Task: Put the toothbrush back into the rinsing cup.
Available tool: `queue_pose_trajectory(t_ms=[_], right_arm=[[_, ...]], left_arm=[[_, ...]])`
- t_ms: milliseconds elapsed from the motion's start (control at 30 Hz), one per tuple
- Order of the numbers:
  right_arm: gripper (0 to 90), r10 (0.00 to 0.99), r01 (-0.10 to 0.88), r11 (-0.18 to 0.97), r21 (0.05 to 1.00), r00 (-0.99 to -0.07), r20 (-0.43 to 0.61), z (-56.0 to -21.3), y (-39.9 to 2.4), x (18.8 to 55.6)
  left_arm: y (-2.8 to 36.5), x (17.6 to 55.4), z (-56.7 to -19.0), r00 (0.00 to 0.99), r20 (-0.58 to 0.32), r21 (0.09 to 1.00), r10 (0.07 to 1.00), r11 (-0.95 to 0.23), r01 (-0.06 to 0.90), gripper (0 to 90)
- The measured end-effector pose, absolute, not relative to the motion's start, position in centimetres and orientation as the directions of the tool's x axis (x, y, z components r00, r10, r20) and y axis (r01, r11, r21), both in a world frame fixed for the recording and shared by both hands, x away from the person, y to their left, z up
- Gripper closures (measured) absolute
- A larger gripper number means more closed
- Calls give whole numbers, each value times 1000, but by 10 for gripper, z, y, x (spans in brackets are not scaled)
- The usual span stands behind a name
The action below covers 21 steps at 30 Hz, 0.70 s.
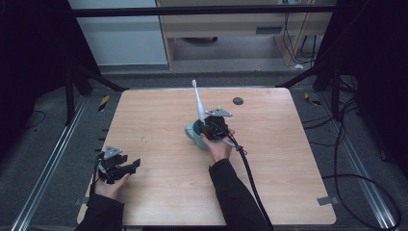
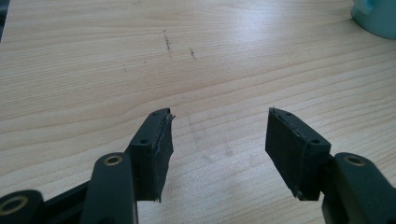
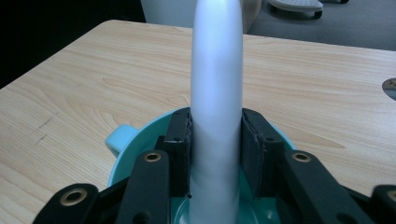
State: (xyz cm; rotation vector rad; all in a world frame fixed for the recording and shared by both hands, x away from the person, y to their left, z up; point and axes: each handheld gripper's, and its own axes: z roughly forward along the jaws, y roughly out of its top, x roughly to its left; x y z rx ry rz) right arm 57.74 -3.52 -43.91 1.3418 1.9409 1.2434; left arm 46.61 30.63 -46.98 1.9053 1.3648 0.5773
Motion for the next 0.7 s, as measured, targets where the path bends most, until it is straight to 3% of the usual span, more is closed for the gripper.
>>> queue_pose_trajectory(t_ms=[367,467,600,700], right_arm=[[624,895,441,115,890,-435,100,-427,-40,569],[545,889,421,103,901,-445,107,-421,-46,563],[353,864,406,62,912,-479,155,-412,-63,549],[271,859,390,43,920,-485,165,-405,-86,531]], left_arm=[[306,466,-470,343,-46,761,938,-189,620,407],[306,466,-470,342,-45,762,939,-189,620,407],[306,466,-469,345,-43,761,938,-193,620,405],[305,466,-470,344,-44,762,938,-191,619,398]])
